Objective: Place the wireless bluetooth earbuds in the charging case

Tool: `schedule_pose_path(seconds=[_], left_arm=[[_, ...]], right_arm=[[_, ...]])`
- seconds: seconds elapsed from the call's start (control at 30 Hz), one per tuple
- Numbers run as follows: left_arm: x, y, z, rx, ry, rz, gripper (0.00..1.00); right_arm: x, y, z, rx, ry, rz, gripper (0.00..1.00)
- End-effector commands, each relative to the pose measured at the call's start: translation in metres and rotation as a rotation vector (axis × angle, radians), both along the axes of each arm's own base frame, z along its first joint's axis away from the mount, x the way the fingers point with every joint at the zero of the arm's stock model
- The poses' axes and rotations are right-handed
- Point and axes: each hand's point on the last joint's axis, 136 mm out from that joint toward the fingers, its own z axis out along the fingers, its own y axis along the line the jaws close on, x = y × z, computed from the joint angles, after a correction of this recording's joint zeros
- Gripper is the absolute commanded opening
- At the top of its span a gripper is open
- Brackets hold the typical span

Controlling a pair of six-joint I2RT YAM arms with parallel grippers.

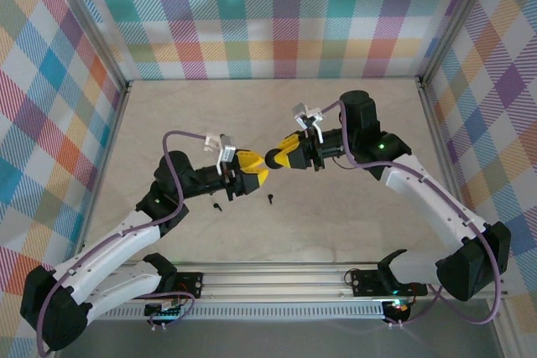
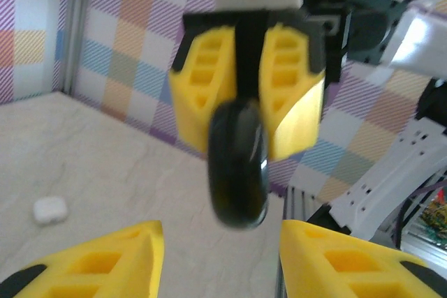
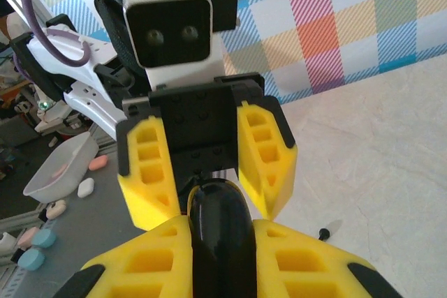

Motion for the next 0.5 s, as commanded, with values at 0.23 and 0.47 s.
schedule_pose_path(seconds=[0.23, 0.47], left_arm=[[0.001, -0.007, 0.018, -0.076, -0.023, -0.061, 0.42], [-0.001, -0.012, 0.017, -0.054, 0.005, -0.106, 0.3]], right_arm=[[-0.011, 0.007, 0.01, 0.058, -0.035, 0.059, 0.05], [-0.011, 0.014, 0.002, 0.041, -0.031, 0.083, 0.05]])
